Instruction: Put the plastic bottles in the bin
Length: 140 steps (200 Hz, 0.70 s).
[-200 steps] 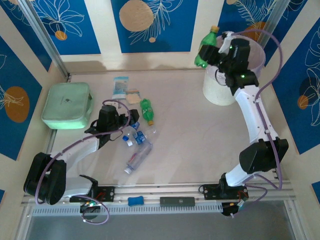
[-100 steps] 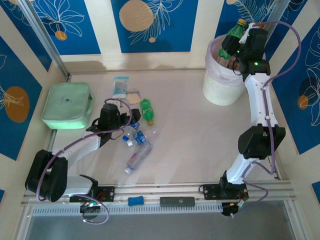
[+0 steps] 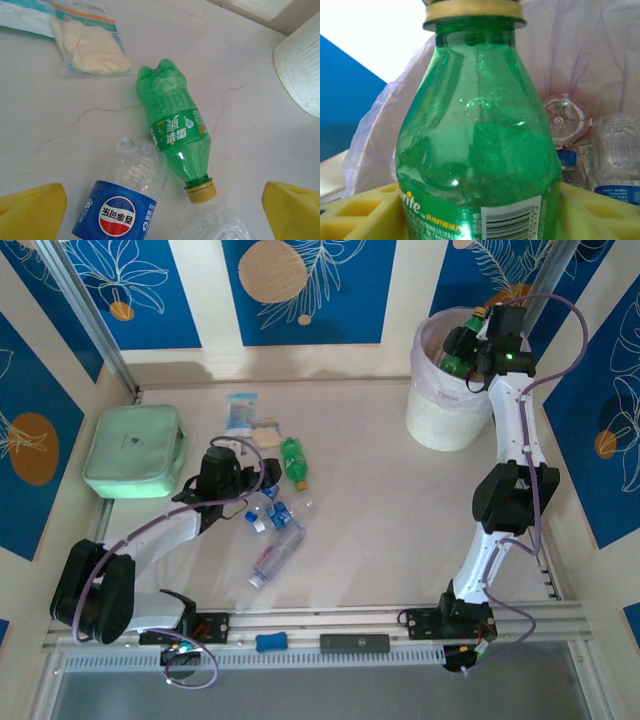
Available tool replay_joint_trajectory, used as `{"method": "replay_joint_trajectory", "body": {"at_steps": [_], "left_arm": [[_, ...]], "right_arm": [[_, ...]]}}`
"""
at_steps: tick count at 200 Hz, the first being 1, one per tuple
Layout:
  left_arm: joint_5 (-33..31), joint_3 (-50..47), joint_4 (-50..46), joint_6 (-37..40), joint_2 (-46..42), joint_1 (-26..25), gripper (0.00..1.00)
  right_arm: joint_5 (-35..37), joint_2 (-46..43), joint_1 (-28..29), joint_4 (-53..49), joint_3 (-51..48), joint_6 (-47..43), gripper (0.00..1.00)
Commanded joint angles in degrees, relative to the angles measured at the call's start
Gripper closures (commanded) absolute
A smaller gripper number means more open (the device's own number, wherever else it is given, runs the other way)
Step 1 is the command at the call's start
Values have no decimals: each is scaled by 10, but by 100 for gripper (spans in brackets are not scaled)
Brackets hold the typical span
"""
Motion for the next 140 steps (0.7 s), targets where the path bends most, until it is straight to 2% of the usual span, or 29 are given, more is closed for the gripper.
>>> {"method": "replay_joint_trajectory", "body": {"at_steps": [1, 29, 52, 73, 110, 140], "left_arm": [[4, 15, -8, 10, -7, -6, 0], [6, 18, -6, 10, -3, -7, 0], [6, 24, -7, 11, -1, -10, 0], [6, 30, -12, 13, 0, -12, 0], [5, 45, -44, 25, -6, -18, 0], [3, 58, -95, 44, -24, -24, 0]], "right_arm": [[-15, -13, -1, -15, 32, 1, 27], [-14, -40, 2, -13, 32, -2, 19], [-19, -86, 12, 17, -6, -4, 14], [-18, -136, 29, 59, -64, -9, 8], [-53, -231, 74, 146, -203, 6, 5], [-61, -294, 146, 216, -333, 9, 0]]}}
